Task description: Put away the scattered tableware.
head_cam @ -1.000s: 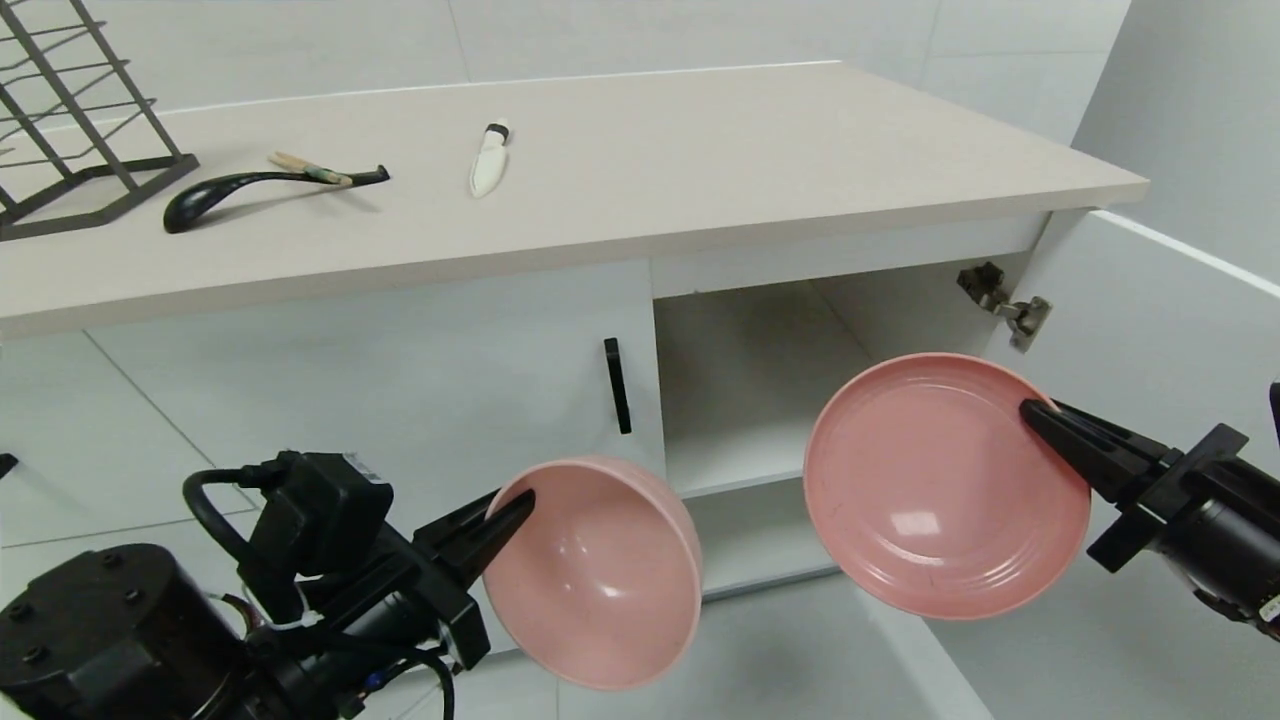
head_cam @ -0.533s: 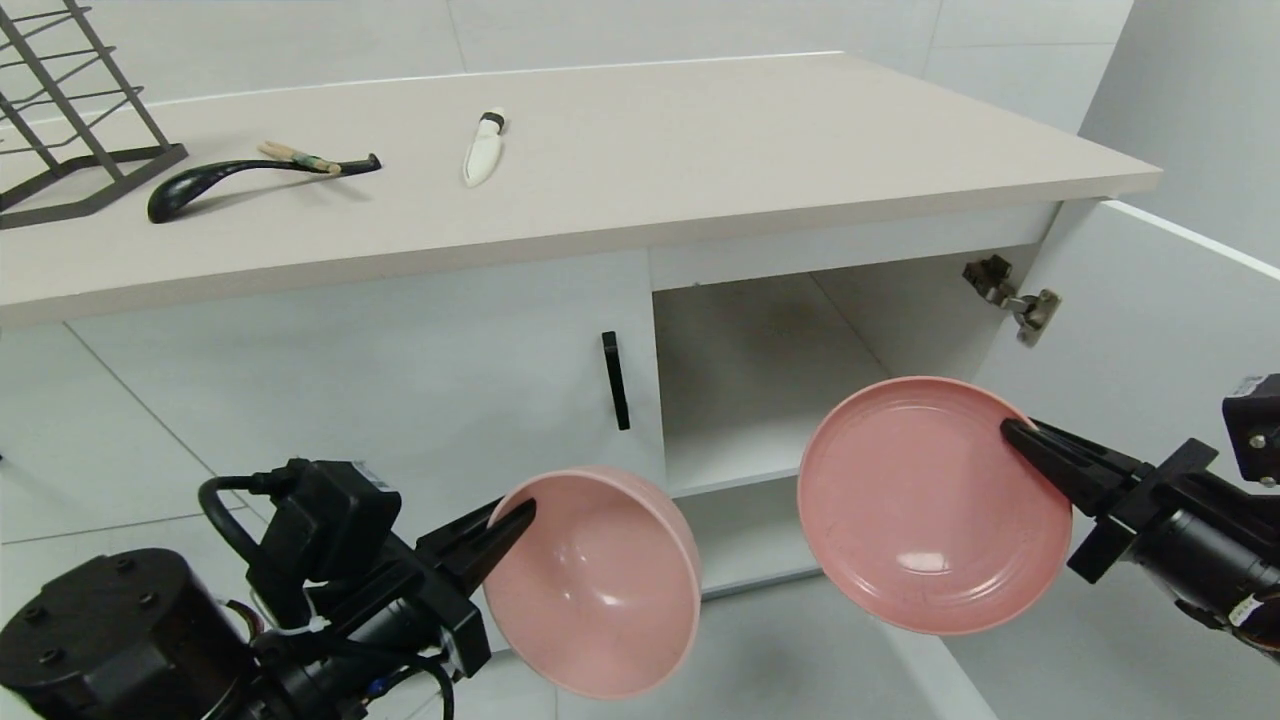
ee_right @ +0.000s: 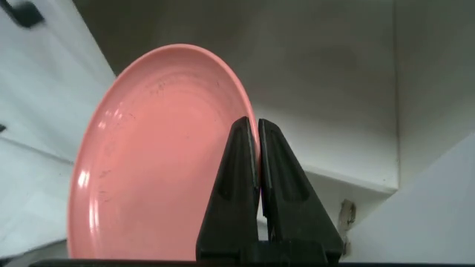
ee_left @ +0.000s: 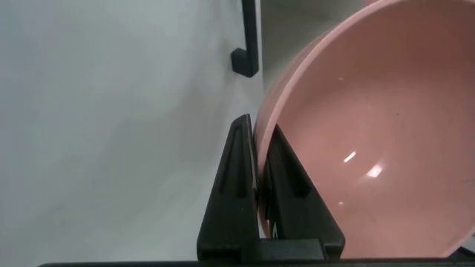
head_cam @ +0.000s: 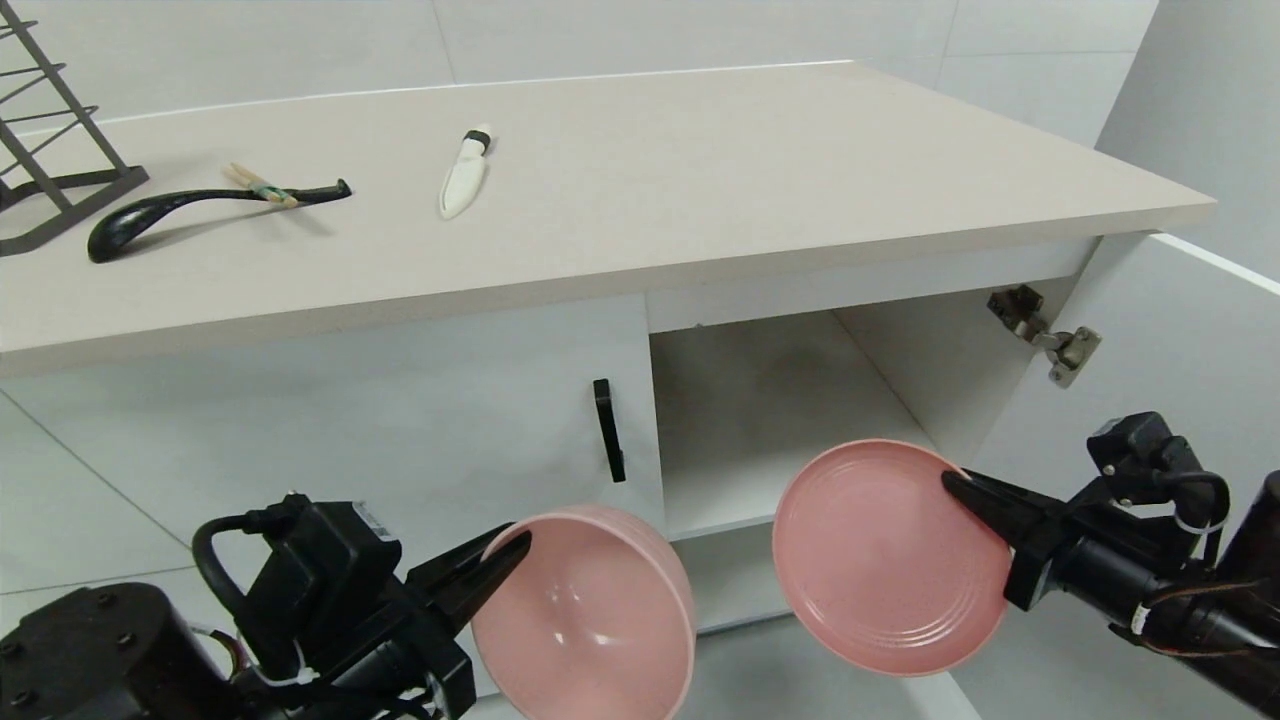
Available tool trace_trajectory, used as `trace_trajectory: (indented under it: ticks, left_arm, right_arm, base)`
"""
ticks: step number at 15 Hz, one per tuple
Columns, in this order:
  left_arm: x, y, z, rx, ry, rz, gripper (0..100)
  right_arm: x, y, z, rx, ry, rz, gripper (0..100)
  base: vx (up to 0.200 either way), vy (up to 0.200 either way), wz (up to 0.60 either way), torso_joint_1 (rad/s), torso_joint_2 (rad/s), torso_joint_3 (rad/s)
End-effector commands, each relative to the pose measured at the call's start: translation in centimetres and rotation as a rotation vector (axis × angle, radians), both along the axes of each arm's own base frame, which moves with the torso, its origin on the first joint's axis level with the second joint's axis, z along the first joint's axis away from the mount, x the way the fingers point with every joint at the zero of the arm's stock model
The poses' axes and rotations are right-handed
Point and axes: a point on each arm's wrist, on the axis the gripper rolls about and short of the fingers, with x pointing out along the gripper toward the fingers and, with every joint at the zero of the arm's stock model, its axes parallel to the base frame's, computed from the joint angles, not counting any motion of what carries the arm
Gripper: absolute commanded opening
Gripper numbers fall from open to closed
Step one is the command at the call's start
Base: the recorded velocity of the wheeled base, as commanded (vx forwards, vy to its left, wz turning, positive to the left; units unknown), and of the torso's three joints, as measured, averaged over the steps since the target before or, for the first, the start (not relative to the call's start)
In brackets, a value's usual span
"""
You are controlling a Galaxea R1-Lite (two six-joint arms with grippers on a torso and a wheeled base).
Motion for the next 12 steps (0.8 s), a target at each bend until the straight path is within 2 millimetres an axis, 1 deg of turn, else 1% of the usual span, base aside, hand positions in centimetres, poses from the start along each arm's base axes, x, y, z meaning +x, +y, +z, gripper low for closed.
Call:
trace_trajectory:
  ticks: [1, 4, 7, 9, 12]
  left_arm:
    - [-0.3, 0.0, 0.1, -0.003, -0.007, -0.009, 0]
    - [-0.4, -0.1, 0.2, -0.002, -0.009, -0.017, 0]
    - [-0.4, -0.3, 0.0, 0.001, -0.004, -0.026, 0]
    - [-0.5, -0.2, 0.2, -0.003, -0.013, -0.026, 0]
    - [-0.3, 0.0, 0.2, -0.002, -0.012, -0.004, 0]
  right_arm:
    - [0.6, 0.3, -1.2, -0.018, 0.048, 0.005, 0]
    - [0.9, 0.4, -1.9, -0.028, 0.079, 0.006, 0]
    - [2.6, 1.1, -1.2, -0.006, 0.025, 0.006, 0]
    - [3.9, 1.6, -1.6, 0.000, 0.029, 0.004, 0]
    - [5.2, 2.0, -2.1, 0.003, 0.029, -0.001, 0]
  base:
    - [0.000, 0.000, 0.00, 0.000, 0.00, 0.000]
    - [0.000, 0.000, 0.00, 0.000, 0.00, 0.000]
    - [0.000, 0.000, 0.00, 0.000, 0.00, 0.000]
    - [0.000, 0.000, 0.00, 0.000, 0.00, 0.000]
    - [0.000, 0.000, 0.00, 0.000, 0.00, 0.000]
